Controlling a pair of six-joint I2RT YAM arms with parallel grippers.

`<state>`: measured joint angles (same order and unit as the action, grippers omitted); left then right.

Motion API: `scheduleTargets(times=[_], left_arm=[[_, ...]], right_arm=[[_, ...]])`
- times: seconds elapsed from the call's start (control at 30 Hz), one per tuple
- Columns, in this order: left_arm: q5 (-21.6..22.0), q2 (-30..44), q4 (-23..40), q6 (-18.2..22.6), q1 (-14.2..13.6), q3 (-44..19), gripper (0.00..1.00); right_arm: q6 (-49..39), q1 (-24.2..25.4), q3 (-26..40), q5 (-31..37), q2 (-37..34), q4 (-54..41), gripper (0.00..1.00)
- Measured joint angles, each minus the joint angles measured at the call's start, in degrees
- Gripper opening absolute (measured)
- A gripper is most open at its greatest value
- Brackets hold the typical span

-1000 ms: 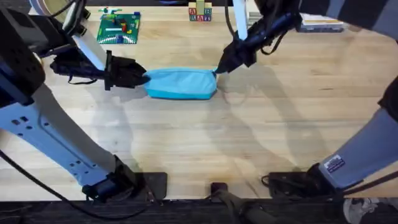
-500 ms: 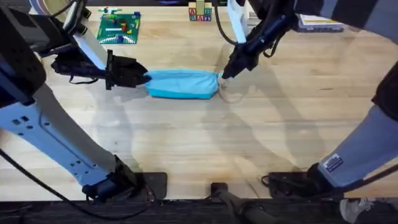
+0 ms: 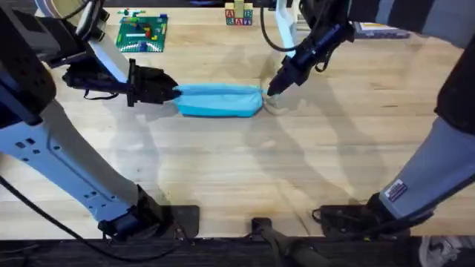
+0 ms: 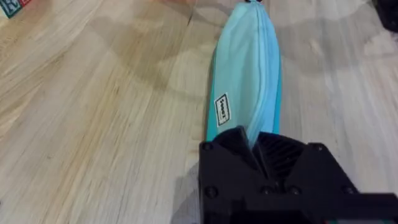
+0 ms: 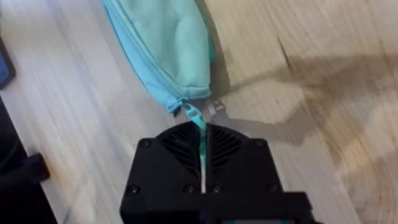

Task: Unzip the bag, pick up the pens from the table one at a time and place them inside, then zip the bag closed.

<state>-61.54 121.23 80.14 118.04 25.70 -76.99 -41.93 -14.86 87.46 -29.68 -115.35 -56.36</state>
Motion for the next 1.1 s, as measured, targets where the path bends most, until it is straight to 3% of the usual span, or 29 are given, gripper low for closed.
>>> scheduleTargets(times=[0.47,0.5,0.67,0.7,1.1], left_arm=[[-0.02,0.00,-0.02,0.00,-0.34,0.00,0.042],[0.13,0.00,-0.04,-0.02,-0.34,0.00,0.042],[0.93,0.00,-0.43,-0.02,0.79,0.00,0.042],[0.94,0.00,-0.44,-0.02,0.93,0.00,0.042],[1.10,0.00,-0.44,-0.02,1.06,0.00,0.042]], right_arm=[[3.56,0.42,0.09,-0.06,0.17,-0.24,0.033],[4.38,0.46,0.74,1.54,1.30,-0.52,0.216],[5.76,3.81,2.99,9.46,4.87,-1.92,0.925],[5.98,4.34,3.48,10.35,5.81,-2.42,0.976],[7.10,1.06,4.66,12.99,18.99,-9.18,0.996]])
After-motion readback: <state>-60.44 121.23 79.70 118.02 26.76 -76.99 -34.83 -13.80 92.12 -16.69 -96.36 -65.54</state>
